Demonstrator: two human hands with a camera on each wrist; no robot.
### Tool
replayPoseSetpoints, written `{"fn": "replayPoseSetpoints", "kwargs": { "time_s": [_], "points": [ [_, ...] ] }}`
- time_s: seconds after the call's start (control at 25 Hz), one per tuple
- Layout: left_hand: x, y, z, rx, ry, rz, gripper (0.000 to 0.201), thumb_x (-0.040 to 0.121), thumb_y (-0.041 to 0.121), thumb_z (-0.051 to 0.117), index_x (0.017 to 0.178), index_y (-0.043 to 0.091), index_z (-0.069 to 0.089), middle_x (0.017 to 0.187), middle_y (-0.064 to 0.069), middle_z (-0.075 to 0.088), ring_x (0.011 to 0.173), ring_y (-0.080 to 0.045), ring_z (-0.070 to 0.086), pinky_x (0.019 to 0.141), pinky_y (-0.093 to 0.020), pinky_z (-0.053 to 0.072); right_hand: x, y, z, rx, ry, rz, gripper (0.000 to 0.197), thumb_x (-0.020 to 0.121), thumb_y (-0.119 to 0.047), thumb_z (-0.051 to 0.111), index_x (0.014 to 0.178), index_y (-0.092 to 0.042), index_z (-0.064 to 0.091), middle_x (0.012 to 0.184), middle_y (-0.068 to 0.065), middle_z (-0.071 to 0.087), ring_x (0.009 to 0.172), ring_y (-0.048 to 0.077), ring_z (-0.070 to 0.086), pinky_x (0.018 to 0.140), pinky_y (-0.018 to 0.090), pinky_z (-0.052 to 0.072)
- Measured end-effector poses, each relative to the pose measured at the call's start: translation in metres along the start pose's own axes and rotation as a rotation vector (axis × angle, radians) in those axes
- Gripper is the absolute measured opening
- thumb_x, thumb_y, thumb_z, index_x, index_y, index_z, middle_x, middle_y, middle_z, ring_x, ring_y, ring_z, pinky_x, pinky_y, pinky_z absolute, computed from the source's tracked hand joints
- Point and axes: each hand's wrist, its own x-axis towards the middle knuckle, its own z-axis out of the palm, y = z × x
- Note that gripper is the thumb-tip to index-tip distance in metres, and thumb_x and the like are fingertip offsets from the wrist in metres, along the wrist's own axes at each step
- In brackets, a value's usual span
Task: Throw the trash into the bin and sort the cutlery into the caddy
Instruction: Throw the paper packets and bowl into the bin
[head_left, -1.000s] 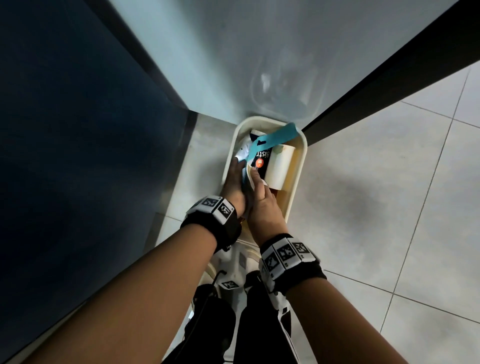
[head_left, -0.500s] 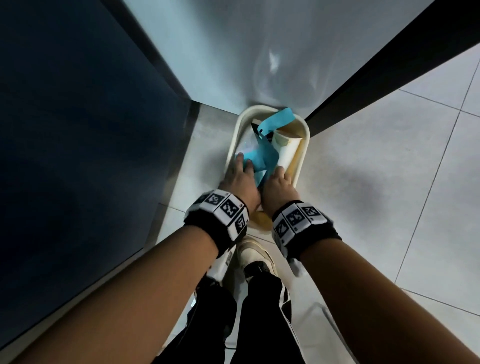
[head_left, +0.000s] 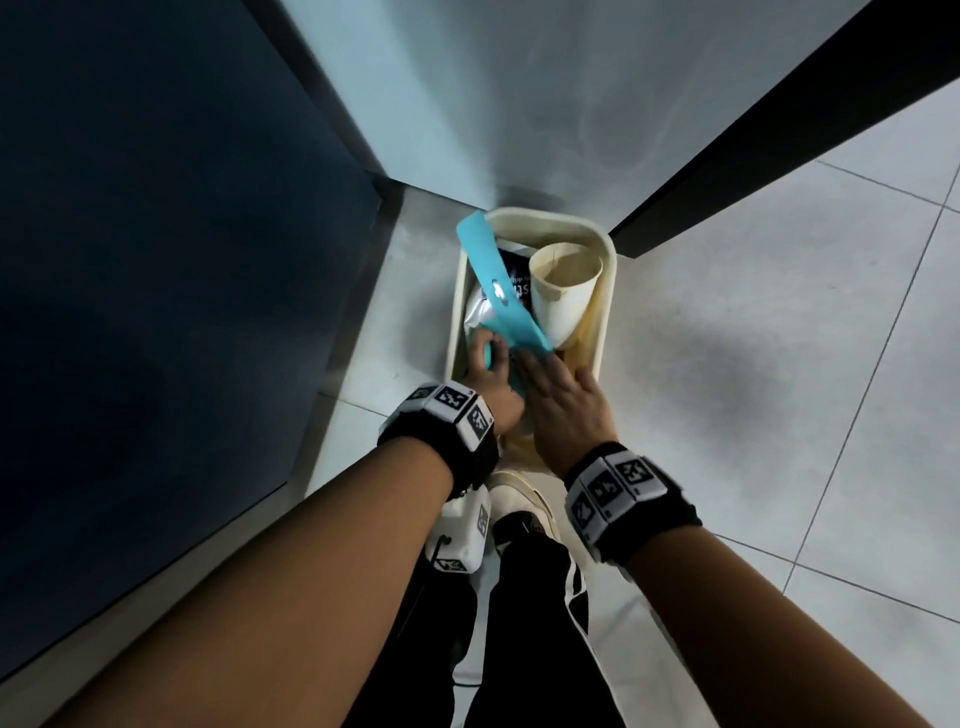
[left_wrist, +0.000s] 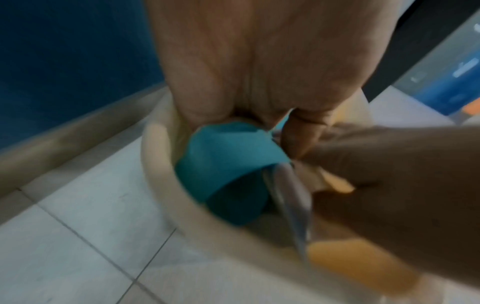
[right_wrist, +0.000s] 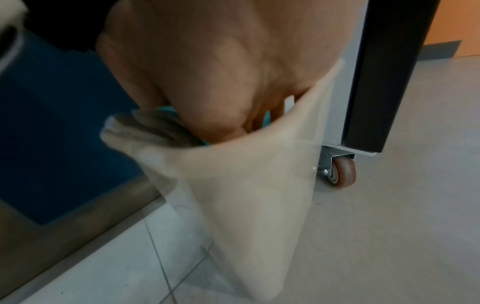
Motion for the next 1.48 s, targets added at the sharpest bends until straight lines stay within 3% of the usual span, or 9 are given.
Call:
{"fn": "replayPoseSetpoints", "kwargs": {
  "time_s": [0.12,0.24,0.36,0.48,0.6,0.8,0.92,1.28,1.48],
  "points": [
    [-0.007,0.000,-0.011,0.062,-0.049,-0.010,0.068,0.090,0.007,0.051,0.148,0.017,0.019,0.158,-0.006,0.000,0.143,-0.027,0.023,0.116,-0.030,0.024,0.006,0.000,-0.012,-0.024,-0.208,0.041,0.061,0.095,-0.027,0.036,0.150,-0.019,0.010,0.161,-0.006,0.004,0.146,0.018,0.013,0.116,0.035,0.015],
    [-0.024,0.001,-0.011,0.014,0.245,-0.066,0.051,0.090,0.003,0.051,0.137,0.013,0.037,0.149,-0.010,0.024,0.121,-0.027,0.052,0.101,-0.032,0.043,0.011,0.001,-0.015,-0.040,-0.231,0.056,0.063,0.096,-0.035,0.033,0.150,-0.023,0.003,0.160,-0.009,0.000,0.147,0.017,0.008,0.119,0.037,0.008],
    [-0.020,0.007,0.001,0.151,0.134,-0.053,0.042,0.095,0.006,0.040,0.137,0.012,0.037,0.133,-0.015,0.048,0.118,-0.030,0.054,0.096,-0.035,0.045,0.015,0.001,-0.012,-0.060,-0.268,0.108,0.063,0.096,-0.032,0.033,0.150,-0.024,0.003,0.160,-0.009,0.000,0.147,0.015,0.008,0.119,0.036,0.008],
    [-0.003,0.002,0.007,0.376,-0.081,0.037,0.053,0.094,0.025,0.038,0.145,0.014,0.028,0.140,-0.015,0.043,0.126,-0.032,0.046,0.101,-0.042,0.044,0.026,0.003,-0.008,-0.128,-0.344,0.107,0.067,0.095,-0.032,0.037,0.151,-0.022,0.000,0.161,-0.008,-0.002,0.147,0.018,0.010,0.118,0.035,0.012],
    [-0.008,0.005,-0.002,0.442,-0.199,0.048,0.065,0.080,0.036,0.036,0.141,0.017,0.037,0.147,-0.016,0.036,0.131,-0.039,0.040,0.102,-0.055,0.041,0.025,0.002,-0.011,-0.091,-0.379,0.095,0.070,0.093,-0.035,0.042,0.151,-0.019,0.004,0.161,-0.005,0.002,0.146,0.021,0.014,0.117,0.037,0.015],
    [-0.027,0.009,-0.018,0.168,-0.214,-0.084,0.074,0.088,0.038,0.051,0.148,0.035,0.009,0.139,-0.020,0.043,0.125,-0.040,0.046,0.107,-0.047,0.039,-0.018,0.005,-0.049,0.216,-0.156,0.100,0.054,0.091,-0.009,0.040,0.144,-0.019,0.031,0.154,-0.003,0.028,0.139,0.022,0.032,0.112,0.039,0.030],
    [-0.061,0.012,-0.022,-0.008,-0.142,-0.081,0.086,0.087,0.024,0.059,0.148,0.040,0.000,0.152,-0.019,0.019,0.136,-0.037,0.035,0.115,-0.041,0.031,-0.048,0.006,-0.061,0.326,-0.107,0.153,0.055,0.087,-0.001,0.043,0.138,-0.021,0.043,0.149,-0.003,0.038,0.131,0.025,0.040,0.106,0.039,0.037],
    [-0.117,0.029,-0.069,-0.280,0.221,-0.270,0.055,0.088,0.016,0.056,0.138,0.007,0.037,0.142,-0.015,0.041,0.128,-0.030,0.046,0.104,-0.036,0.039,-0.089,0.003,-0.108,0.489,-0.115,0.254,0.042,0.089,-0.006,0.043,0.128,-0.018,0.054,0.136,0.005,0.053,0.122,0.027,0.050,0.101,0.038,0.044],
    [-0.182,0.057,-0.129,-0.326,0.225,-0.195,0.045,0.089,0.018,0.053,0.134,0.010,0.050,0.139,-0.011,0.052,0.125,-0.026,0.051,0.102,-0.029,0.040,-0.120,-0.012,-0.167,0.481,-0.142,0.253,0.040,0.089,-0.008,0.044,0.127,-0.017,0.055,0.132,0.007,0.054,0.119,0.029,0.052,0.099,0.038,0.045]
  ]
}}
